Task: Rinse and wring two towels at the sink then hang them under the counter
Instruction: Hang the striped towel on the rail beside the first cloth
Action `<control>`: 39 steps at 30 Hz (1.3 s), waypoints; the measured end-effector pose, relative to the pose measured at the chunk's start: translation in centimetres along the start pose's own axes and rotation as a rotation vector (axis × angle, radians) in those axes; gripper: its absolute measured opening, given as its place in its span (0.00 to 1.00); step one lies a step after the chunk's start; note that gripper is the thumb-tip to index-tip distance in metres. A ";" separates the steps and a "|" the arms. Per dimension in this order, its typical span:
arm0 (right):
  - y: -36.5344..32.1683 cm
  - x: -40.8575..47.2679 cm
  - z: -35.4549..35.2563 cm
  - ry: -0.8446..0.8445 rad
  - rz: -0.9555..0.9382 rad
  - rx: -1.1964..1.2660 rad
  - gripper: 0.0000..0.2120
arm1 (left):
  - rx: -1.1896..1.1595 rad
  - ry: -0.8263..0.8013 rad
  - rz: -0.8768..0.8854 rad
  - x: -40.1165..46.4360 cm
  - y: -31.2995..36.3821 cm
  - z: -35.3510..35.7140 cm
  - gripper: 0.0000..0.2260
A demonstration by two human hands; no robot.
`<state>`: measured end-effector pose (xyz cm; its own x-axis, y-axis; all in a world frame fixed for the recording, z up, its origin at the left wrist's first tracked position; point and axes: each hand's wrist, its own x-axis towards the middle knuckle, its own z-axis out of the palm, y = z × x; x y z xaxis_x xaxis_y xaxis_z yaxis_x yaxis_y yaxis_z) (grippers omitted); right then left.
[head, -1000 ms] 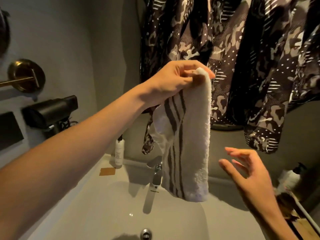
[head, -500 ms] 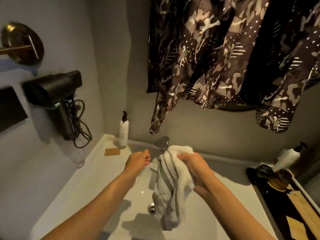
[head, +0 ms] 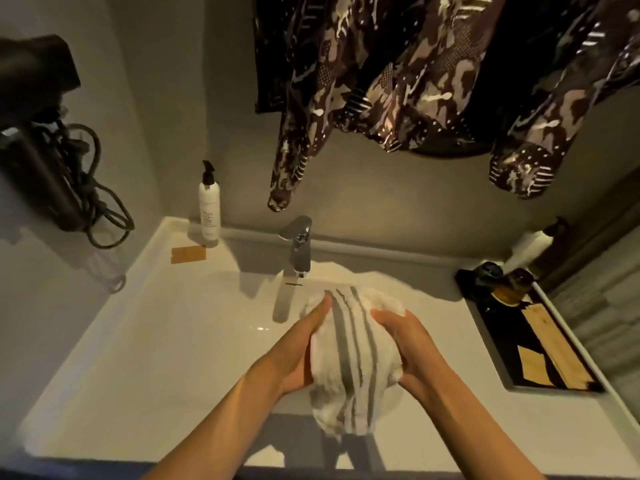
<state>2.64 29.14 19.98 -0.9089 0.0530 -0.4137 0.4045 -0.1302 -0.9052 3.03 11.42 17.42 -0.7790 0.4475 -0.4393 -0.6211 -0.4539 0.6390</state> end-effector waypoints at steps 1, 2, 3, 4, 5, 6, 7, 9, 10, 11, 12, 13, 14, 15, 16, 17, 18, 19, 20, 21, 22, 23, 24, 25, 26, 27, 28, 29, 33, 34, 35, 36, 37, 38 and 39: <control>0.2 -0.4 -0.8 0.025 -0.018 -0.074 0.20 | 0.115 0.033 0.021 0.2 -0.3 0.5 0.22; 0.4 -1.1 -2.1 0.039 -0.042 -0.135 0.18 | 0.204 0.074 0.051 0.3 -0.9 1.3 0.19; 0.6 -1.8 -3.2 0.048 -0.062 -0.191 0.16 | 0.277 0.128 0.080 0.3 -1.3 2.0 0.18; 0.8 -2.5 -4.3 0.060 -0.075 -0.227 0.13 | 0.344 0.178 0.109 0.3 -1.8 2.8 0.17; 1.1 -3.1 -5.6 0.074 -0.091 -0.244 0.12 | 0.400 0.205 0.129 0.3 -2.3 3.7 0.16; 1.4 -3.8 -7.5 0.084 -0.107 -0.260 0.12 | 0.450 0.216 0.151 0.3 -3.1 5.1 0.15; 1.6 -4.4 -9.0 0.072 -0.115 -0.257 0.11 | 0.489 0.234 0.173 0.4 -3.8 6.0 0.15; 2.3 -5.5 -12.4 0.029 -0.104 -0.239 0.10 | 0.553 0.292 0.227 0.9 -5.7 8.3 0.14; 2.7 -6.2 -14.7 0.010 -0.094 -0.220 0.11 | 0.572 0.319 0.256 1.2 -7.2 9.9 0.13; 3.0 -6.6 -16.5 0.020 -0.089 -0.205 0.13 | 0.581 0.332 0.278 1.4 -8.4 11.3 0.12; 3.4 -7.1 -19.1 0.022 -0.116 -0.191 0.13 | 0.586 0.347 0.306 1.7 -10.3 13.1 0.12; 3.8 -7.4 -21.0 0.027 -0.138 -0.175 0.15 | 0.594 0.358 0.329 1.9 -11.7 14.6 0.12; 4.4 -7.6 -23.0 0.014 -0.138 -0.163 0.18 | 0.615 0.382 0.342 2.1 -13.1 15.9 0.13; 5.0 -8.0 -24.8 -0.001 -0.123 -0.145 0.22 | 0.639 0.415 0.347 2.2 -14.5 17.2 0.13; 5.4 -8.1 -26.3 -0.042 -0.097 -0.118 0.25 | 0.661 0.446 0.350 2.2 -15.5 18.4 0.12; 5.6 -9.2 -28.1 -0.076 -0.054 -0.090 0.22 | 0.664 0.467 0.347 2.0 -17.1 20.2 0.11; 5.8 -10.1 -29.5 -0.096 -0.001 -0.051 0.19 | 0.656 0.476 0.338 1.8 -18.1 21.6 0.10; 5.7 -10.9 -30.6 -0.113 0.038 -0.024 0.17 | 0.643 0.477 0.331 1.5 -19.0 22.8 0.09; 5.8 -11.7 -31.8 -0.111 0.061 -0.032 0.18 | 0.622 0.478 0.325 1.0 -19.8 24.0 0.07; 5.4 -12.9 -33.2 -0.113 0.059 -0.044 0.20 | 0.601 0.480 0.327 0.5 -20.9 25.3 0.05; 5.3 -13.5 -34.3 -0.117 0.035 -0.051 0.21 | 0.581 0.479 0.330 0.0 -21.6 26.3 0.03; 5.4 -14.0 -35.5 -0.111 0.008 -0.057 0.20 | 0.565 0.470 0.336 -0.4 -22.4 27.1 0.03; 5.5 -14.5 -36.8 -0.106 -0.013 -0.062 0.19 | 0.554 0.457 0.334 -0.7 -23.4 28.1 0.04; 5.7 -15.1 -37.9 -0.086 -0.013 -0.052 0.18 | 0.548 0.445 0.323 -0.8 -24.5 28.7 0.05; 6.4 -15.6 -38.9 -0.073 -0.003 -0.045 0.17 | 0.542 0.437 0.303 -0.8 -25.8 29.2 0.07; 7.1 -16.3 -39.8 -0.055 0.015 -0.016 0.17 | 0.541 0.432 0.282 -0.4 -27.1 29.3 0.08; 8.5 -17.2 -41.1 -0.024 0.037 0.007 0.17 | 0.550 0.422 0.240 -0.1 -28.8 29.7 0.09; 10.0 -17.9 -42.0 0.006 0.069 0.005 0.19 | 0.557 0.419 0.197 0.3 -30.4 29.8 0.09; 17.4 -20.1 -45.7 0.119 0.158 -0.051 0.14 | 0.625 0.387 -0.023 1.8 -38.0 28.1 0.08; 19.3 -20.5 -46.6 0.160 0.197 -0.034 0.13 | 0.634 0.385 -0.067 2.3 -40.0 27.5 0.09; 21.2 -20.8 -47.6 0.192 0.231 -0.014 0.14 | 0.632 0.384 -0.105 2.7 -42.4 26.9 0.10; 22.9 -21.1 -48.4 0.214 0.251 -0.003 0.14 | 0.618 0.392 -0.133 2.8 -44.3 26.5 0.10; 24.4 -21.4 -49.1 0.224 0.262 -0.004 0.13 | 0.601 0.410 -0.155 3.0 -46.2 26.0 0.10; 25.7 -21.7 -49.7 0.234 0.278 -0.020 0.13 | 0.573 0.427 -0.175 3.0 -48.0 25.8 0.11; 26.9 -21.7 -50.4 0.246 0.312 -0.030 0.14 | 0.546 0.436 -0.188 3.3 -49.8 25.5 0.12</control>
<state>38.40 74.43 -0.23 -0.6917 0.2511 -0.6772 0.6637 -0.1487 -0.7331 33.59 55.13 0.21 -0.6978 0.0800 -0.7118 -0.7047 0.1012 0.7023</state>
